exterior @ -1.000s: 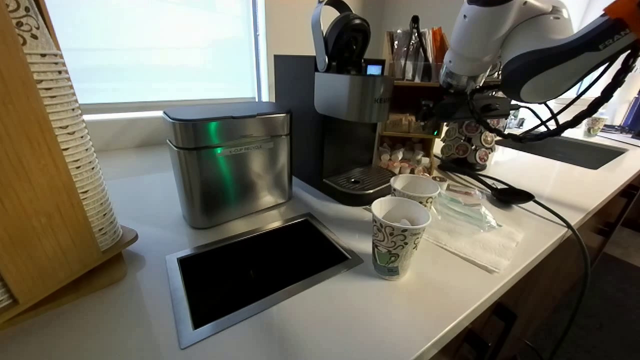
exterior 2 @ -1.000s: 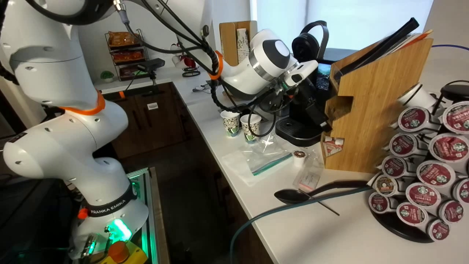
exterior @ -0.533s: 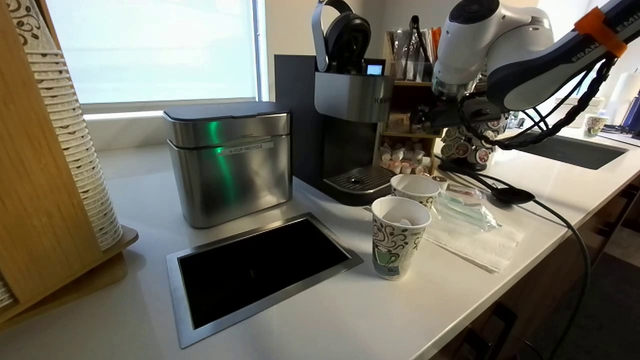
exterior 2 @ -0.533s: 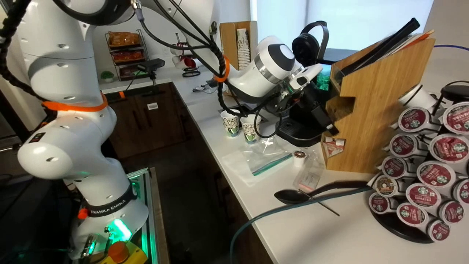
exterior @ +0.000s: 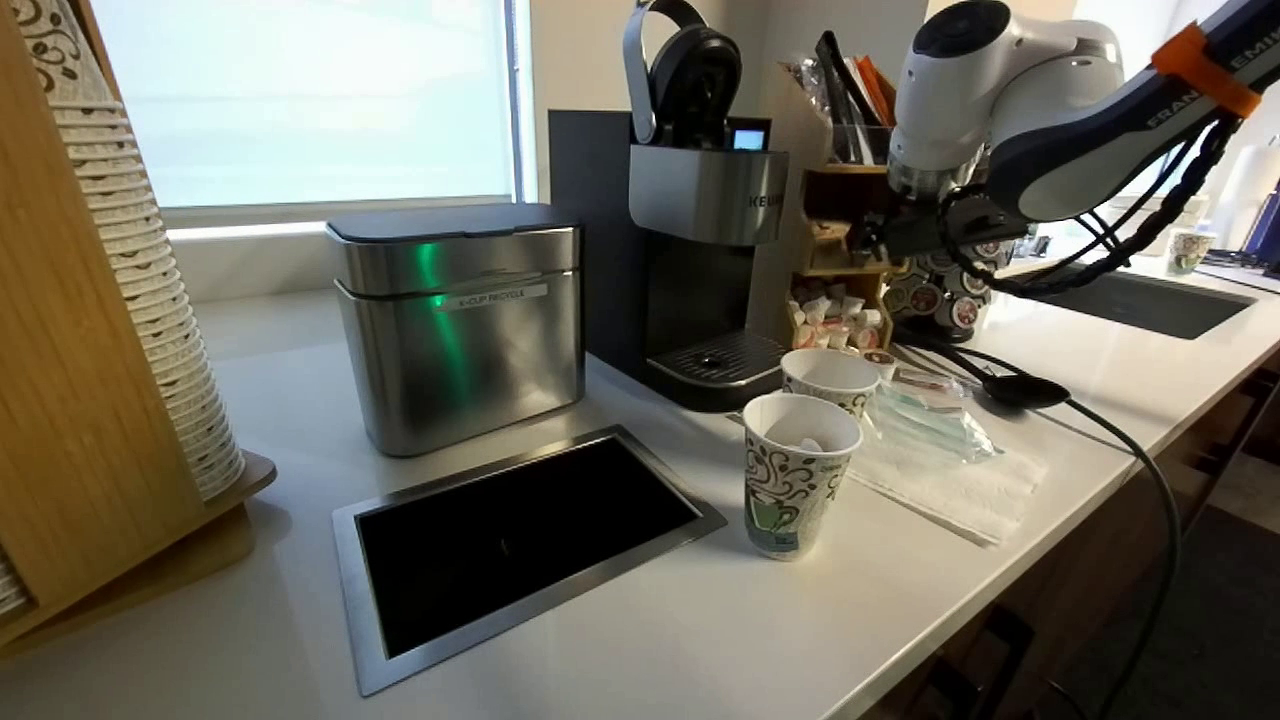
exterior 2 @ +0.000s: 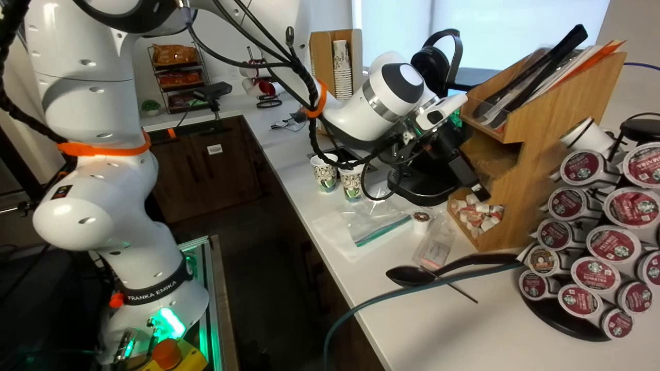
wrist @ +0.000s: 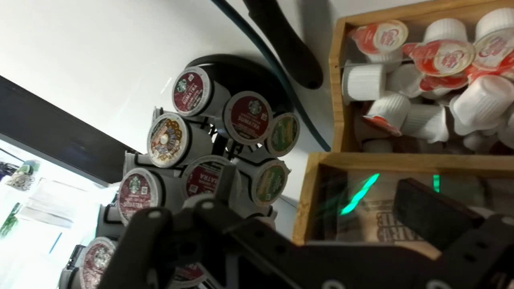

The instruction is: Remove a cookie from the wooden cupboard

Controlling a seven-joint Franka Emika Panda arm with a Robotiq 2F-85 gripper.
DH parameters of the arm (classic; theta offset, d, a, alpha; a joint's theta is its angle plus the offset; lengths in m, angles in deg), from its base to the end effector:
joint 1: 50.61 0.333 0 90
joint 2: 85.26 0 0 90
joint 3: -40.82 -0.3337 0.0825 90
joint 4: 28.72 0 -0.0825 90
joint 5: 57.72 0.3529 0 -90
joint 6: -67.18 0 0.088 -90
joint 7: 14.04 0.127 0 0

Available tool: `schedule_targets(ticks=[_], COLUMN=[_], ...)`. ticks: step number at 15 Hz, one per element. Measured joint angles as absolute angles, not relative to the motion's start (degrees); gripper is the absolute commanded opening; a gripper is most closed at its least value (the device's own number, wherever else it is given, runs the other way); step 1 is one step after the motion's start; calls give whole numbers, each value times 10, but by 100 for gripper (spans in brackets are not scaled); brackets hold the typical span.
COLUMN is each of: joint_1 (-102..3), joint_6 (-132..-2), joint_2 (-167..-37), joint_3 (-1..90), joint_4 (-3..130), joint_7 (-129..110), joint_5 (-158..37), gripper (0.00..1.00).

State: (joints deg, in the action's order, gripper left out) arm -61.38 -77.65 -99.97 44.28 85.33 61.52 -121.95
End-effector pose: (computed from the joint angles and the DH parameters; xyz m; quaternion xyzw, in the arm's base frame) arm 0.5929 -0.1495 0.3814 0.8665 -0.3140 0.2886 0.2594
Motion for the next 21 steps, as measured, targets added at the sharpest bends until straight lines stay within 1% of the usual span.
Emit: schedule_targets(ticks=[3, 6, 11, 13, 16, 21], joint_1=[-613, -615, -686, -704, -672, -648], joint_6=[-779, -794, -853, -855, -847, -844], joint_2=[-998, -975, -890, -865, -837, -836], joint_3=[450, 446, 387, 370, 403, 429], joint_4=[855, 872, 958, 983, 996, 994], joint_7=[573, 475, 255, 166, 40, 29], joint_5=[-1178, -1102, -924, -832, -697, -690], gripper=[100, 100, 100, 100, 100, 100])
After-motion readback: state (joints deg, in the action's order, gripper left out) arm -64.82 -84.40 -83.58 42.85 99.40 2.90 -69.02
